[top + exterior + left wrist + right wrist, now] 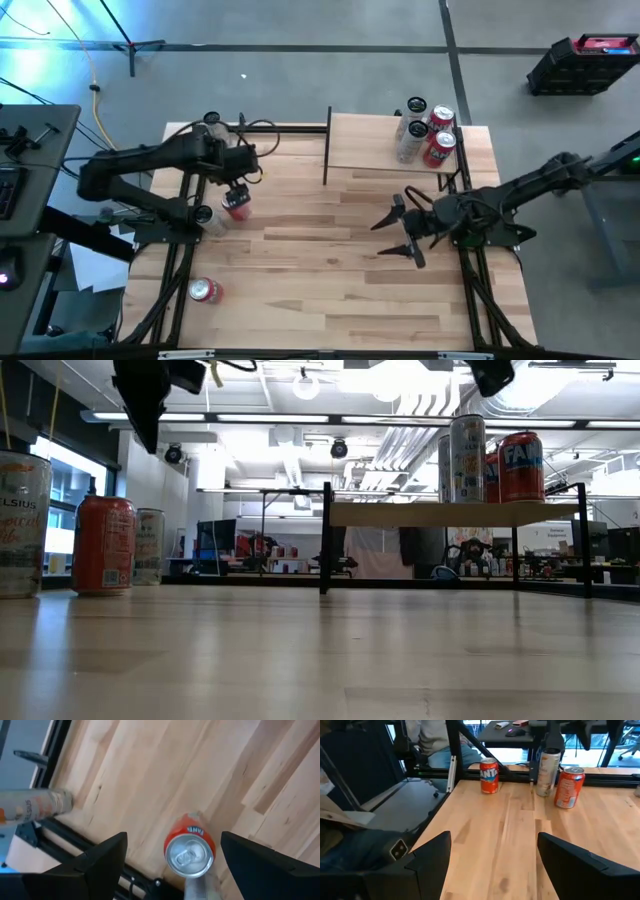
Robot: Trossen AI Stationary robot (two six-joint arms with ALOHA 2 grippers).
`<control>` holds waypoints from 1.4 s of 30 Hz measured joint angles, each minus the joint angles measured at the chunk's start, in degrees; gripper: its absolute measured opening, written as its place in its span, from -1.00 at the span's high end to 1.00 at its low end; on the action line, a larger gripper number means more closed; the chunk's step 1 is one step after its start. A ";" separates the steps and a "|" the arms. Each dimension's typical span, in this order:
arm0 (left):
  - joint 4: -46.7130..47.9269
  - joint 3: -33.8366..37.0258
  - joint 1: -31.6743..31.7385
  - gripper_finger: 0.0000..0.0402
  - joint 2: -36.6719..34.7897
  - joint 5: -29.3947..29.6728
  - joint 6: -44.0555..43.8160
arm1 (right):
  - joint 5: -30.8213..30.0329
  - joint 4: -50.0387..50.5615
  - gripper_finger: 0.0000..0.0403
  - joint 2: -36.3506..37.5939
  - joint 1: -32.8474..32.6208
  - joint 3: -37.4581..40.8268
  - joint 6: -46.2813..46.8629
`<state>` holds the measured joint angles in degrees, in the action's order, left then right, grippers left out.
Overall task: Place canned beverage on shelf
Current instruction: Put the orange soda can on the shelf
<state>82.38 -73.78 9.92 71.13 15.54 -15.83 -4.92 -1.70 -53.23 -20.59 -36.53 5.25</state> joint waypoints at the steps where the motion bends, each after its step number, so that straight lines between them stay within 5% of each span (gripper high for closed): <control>1: -0.34 0.00 0.16 -0.57 -0.38 -0.03 0.38 | -0.74 -0.09 -0.40 0.00 -0.71 0.00 0.35; 10: -1.30 0.00 -0.23 -0.57 -2.51 -3.01 1.05 | -9.54 -0.28 -0.40 0.00 -2.80 -0.02 -0.12; 24: 1.65 0.24 -2.94 -0.57 -2.51 -2.92 -1.10 | -9.67 -0.28 -0.40 0.00 -2.28 -0.04 -0.76; 42: 0.00 12.90 -6.50 -0.57 -6.68 -4.75 1.57 | -9.69 -0.26 -0.40 0.00 -2.28 -0.09 -0.76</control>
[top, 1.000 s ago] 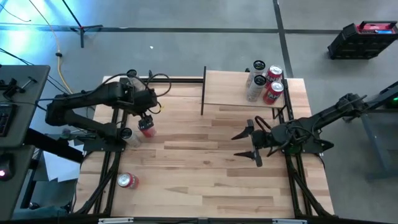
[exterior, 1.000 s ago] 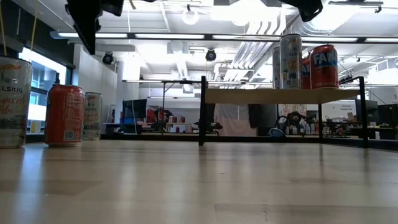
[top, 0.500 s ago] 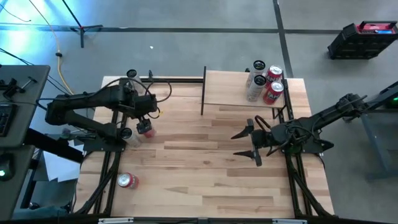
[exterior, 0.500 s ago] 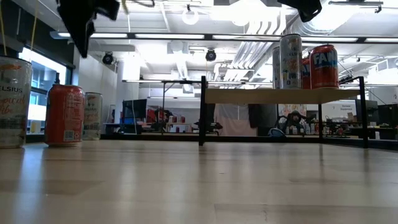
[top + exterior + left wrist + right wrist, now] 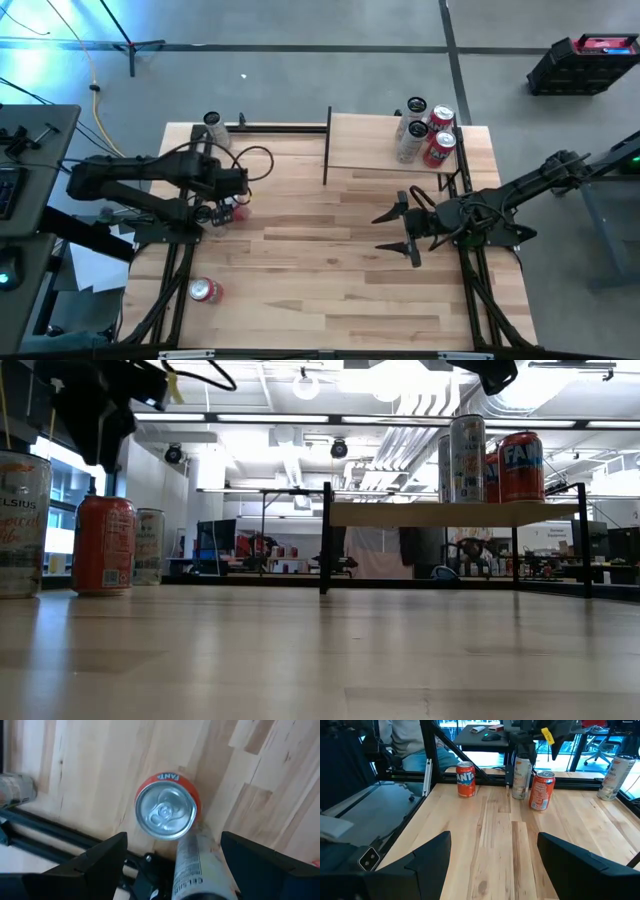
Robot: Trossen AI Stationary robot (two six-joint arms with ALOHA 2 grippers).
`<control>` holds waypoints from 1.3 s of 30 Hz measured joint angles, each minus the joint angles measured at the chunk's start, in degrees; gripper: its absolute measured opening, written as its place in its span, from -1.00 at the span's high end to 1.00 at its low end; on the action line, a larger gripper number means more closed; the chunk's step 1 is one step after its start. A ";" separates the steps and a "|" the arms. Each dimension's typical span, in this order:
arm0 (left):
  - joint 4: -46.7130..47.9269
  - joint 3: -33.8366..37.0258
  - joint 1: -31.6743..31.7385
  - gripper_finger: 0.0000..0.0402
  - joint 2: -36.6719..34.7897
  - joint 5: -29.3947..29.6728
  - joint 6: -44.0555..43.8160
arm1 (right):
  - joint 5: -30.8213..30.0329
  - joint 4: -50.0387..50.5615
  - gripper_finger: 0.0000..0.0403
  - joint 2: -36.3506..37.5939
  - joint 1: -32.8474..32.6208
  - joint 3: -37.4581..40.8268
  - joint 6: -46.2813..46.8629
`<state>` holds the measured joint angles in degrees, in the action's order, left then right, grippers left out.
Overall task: Place canned beverage on shelf
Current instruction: Put the orange soda can on the shelf
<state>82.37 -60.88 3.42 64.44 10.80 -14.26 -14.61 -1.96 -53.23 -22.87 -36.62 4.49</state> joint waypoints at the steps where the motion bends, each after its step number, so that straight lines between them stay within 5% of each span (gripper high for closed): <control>1: -0.41 0.57 0.25 -0.57 -0.54 -0.19 0.00 | 0.00 0.00 -0.40 0.00 0.00 0.00 0.00; 16: -5.68 5.02 0.42 -0.57 -2.00 -0.88 7.36 | 0.00 0.01 -0.40 0.01 0.00 -0.02 0.00; 27: -6.70 5.00 9.26 -0.57 -1.43 -2.53 17.58 | 0.00 0.04 -0.40 0.02 0.00 -0.02 0.00; 39: -10.36 5.00 11.68 -0.57 1.19 -6.09 20.41 | 0.00 0.09 -0.40 0.02 0.00 -0.02 0.00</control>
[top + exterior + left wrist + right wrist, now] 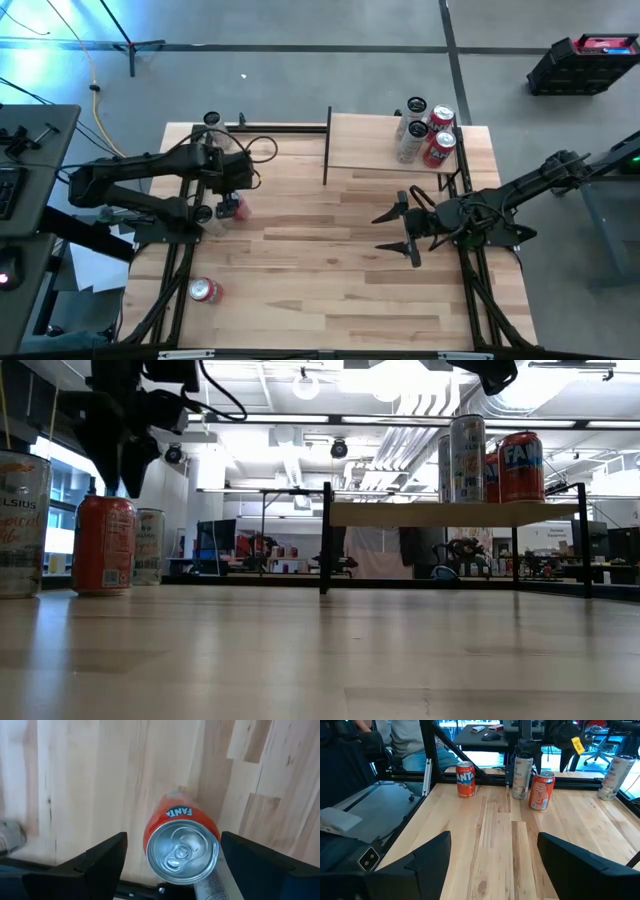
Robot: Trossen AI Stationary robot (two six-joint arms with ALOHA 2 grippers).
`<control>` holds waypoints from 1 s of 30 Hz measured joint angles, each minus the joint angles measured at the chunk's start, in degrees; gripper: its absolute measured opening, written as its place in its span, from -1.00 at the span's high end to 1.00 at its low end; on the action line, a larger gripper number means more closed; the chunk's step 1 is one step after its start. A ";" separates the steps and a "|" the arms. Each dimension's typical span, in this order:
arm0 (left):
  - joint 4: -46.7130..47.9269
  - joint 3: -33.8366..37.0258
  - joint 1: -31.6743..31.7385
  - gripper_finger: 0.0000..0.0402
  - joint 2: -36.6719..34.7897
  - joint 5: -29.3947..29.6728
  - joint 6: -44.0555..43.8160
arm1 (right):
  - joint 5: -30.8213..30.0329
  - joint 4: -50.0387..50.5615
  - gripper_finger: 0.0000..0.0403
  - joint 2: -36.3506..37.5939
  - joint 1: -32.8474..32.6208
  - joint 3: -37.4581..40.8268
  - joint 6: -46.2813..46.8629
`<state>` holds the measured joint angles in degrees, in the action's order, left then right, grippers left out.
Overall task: Place canned beverage on shelf
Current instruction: Put the orange soda can on the shelf
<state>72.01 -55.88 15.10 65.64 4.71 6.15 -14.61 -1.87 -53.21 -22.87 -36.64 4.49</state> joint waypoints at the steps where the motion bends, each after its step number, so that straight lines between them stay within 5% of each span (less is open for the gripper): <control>1: 0.06 0.00 0.18 -0.57 0.42 0.06 -0.57 | 0.00 -0.01 -0.40 0.00 0.00 0.00 0.00; 24: 1.93 0.03 1.41 -0.57 2.68 -2.91 -0.82 | 0.00 0.02 -0.40 0.00 0.00 0.00 0.00; 30: -0.20 5.15 4.20 -0.57 2.48 -5.54 0.69 | 0.00 0.02 -0.40 0.00 0.00 0.00 0.00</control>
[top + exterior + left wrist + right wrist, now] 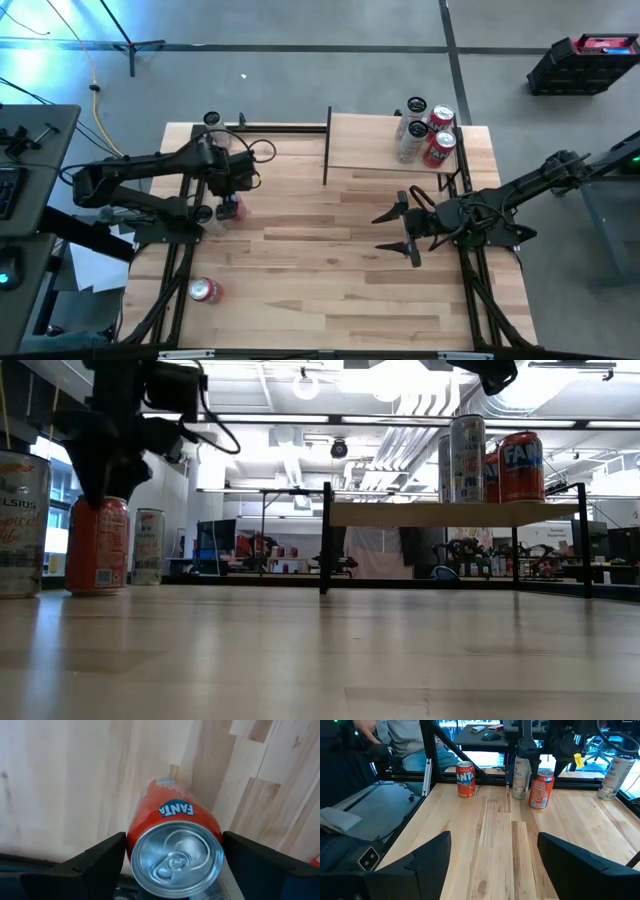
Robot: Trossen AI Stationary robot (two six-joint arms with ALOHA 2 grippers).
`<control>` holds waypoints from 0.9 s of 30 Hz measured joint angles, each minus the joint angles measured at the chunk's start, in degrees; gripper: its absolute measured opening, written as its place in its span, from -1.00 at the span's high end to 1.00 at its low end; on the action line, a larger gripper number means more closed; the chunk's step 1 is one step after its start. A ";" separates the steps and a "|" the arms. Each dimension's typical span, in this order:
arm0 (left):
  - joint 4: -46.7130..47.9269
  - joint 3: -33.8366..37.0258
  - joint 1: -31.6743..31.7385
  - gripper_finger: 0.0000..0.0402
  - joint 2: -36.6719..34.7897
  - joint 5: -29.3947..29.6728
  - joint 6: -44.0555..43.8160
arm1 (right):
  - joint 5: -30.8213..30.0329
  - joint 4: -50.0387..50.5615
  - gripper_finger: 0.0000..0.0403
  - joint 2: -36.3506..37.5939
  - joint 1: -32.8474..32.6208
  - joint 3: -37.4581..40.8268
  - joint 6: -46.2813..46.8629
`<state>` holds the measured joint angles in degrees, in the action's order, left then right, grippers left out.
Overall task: Place canned beverage on shelf
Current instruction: Put the orange soda can on the shelf
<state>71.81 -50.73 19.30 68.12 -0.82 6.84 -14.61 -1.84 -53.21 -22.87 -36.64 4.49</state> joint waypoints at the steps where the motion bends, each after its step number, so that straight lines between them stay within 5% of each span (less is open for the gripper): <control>1: -0.38 0.93 0.03 -0.57 -0.15 -0.37 0.30 | 0.02 0.00 -0.40 0.00 0.01 0.00 0.00; 27: -1.31 2.37 0.46 -0.60 -4.15 -0.59 5.62 | 0.02 0.13 -0.40 0.00 0.02 0.00 0.00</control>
<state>70.50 -48.36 19.76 63.96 -1.41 12.46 -14.59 -1.72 -53.21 -22.85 -36.64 4.49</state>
